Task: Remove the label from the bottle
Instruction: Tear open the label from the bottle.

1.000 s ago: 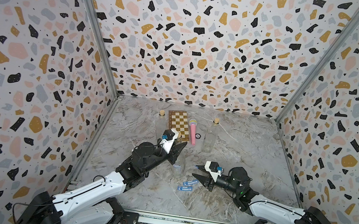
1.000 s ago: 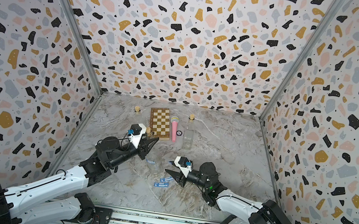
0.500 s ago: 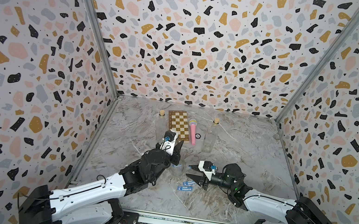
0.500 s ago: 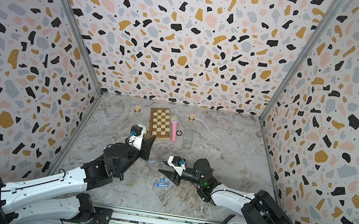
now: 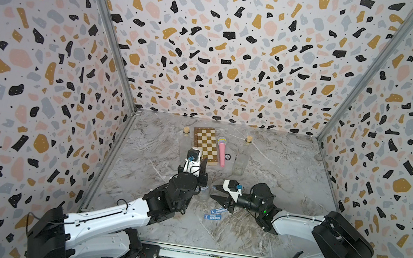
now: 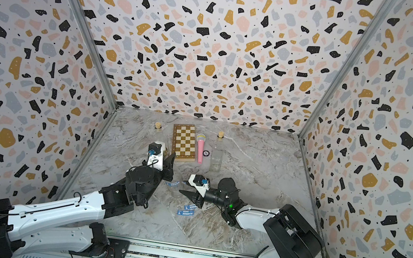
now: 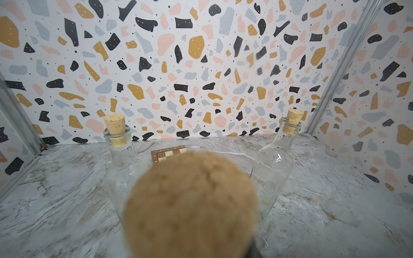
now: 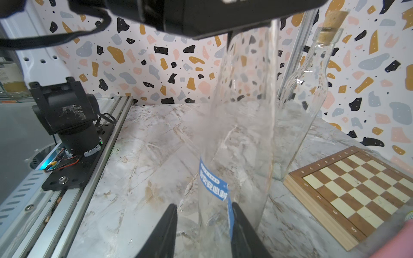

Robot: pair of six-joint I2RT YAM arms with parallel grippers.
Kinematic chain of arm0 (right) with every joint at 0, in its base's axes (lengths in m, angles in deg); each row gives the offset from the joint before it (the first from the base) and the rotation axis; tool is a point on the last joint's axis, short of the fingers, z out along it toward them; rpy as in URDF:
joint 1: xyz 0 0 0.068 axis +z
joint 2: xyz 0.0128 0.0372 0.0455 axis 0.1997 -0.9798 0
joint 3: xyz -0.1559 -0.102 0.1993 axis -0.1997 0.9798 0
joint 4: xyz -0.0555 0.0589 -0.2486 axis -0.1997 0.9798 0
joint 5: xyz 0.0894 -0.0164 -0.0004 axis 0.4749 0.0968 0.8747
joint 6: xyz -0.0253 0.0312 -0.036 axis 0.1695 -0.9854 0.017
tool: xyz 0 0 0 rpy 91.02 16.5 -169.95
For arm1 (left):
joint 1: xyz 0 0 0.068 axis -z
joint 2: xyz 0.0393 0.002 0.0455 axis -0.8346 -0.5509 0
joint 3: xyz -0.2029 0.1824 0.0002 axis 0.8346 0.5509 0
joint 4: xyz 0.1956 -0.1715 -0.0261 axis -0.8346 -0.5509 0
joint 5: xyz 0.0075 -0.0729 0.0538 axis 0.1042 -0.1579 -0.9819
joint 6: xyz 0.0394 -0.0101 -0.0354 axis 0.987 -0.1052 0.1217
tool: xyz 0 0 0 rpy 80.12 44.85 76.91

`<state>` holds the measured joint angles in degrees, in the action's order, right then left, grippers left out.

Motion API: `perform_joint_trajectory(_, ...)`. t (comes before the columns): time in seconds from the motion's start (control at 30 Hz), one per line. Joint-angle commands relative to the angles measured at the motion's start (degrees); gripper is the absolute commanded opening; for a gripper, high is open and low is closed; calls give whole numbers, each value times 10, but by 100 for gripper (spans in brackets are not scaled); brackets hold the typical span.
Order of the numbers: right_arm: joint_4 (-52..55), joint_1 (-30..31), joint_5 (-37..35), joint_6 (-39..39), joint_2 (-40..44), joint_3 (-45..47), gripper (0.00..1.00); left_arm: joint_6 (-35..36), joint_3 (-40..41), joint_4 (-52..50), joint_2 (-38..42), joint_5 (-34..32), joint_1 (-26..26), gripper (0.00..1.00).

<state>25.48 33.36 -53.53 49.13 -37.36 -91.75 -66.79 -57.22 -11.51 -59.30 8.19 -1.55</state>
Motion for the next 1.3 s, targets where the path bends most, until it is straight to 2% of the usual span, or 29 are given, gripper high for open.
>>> perform_joint_trajectory(0.0,-35,-3,-10,-14,-10,-22,41,-12,-18,2,-1,-19,3,0)
perform_joint_trajectory(0.33,-55,4,-4,-29,-50,-45,41,-14,-12,8,-4,-17,4,0)
perform_joint_trajectory(1.27,-64,23,18,-37,-79,-49,37,-21,-4,14,-10,-12,8,0)
